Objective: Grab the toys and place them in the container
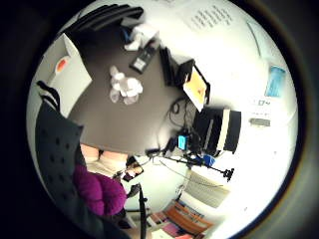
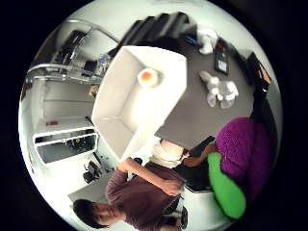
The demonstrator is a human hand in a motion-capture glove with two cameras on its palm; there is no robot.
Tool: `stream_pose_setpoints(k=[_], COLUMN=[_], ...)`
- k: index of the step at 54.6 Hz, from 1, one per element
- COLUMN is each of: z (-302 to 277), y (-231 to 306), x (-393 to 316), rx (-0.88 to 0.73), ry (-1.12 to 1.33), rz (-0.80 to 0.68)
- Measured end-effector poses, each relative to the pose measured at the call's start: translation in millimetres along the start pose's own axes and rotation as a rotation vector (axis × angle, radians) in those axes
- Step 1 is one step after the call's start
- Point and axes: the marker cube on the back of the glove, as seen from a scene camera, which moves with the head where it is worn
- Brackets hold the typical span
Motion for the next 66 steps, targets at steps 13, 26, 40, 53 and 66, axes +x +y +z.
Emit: stream_pose_setpoints(k=[13, 26, 40, 53, 66], z=[-23.4, -0.9, 45.1, 20.7, -12.1], y=[-48.4, -68.0, -74.0, -77.9, -82.8], x=[-104.5, -191.4, -214.8, -174.8, -79.9], rx=[0.11, 0.249, -0.354, -0.185, -0.144], ry=[-0.038, -0.175, -0.014, -0.082, -0.024], rz=[-0.142, -0.442, -0.312, -0.25, -0.039])
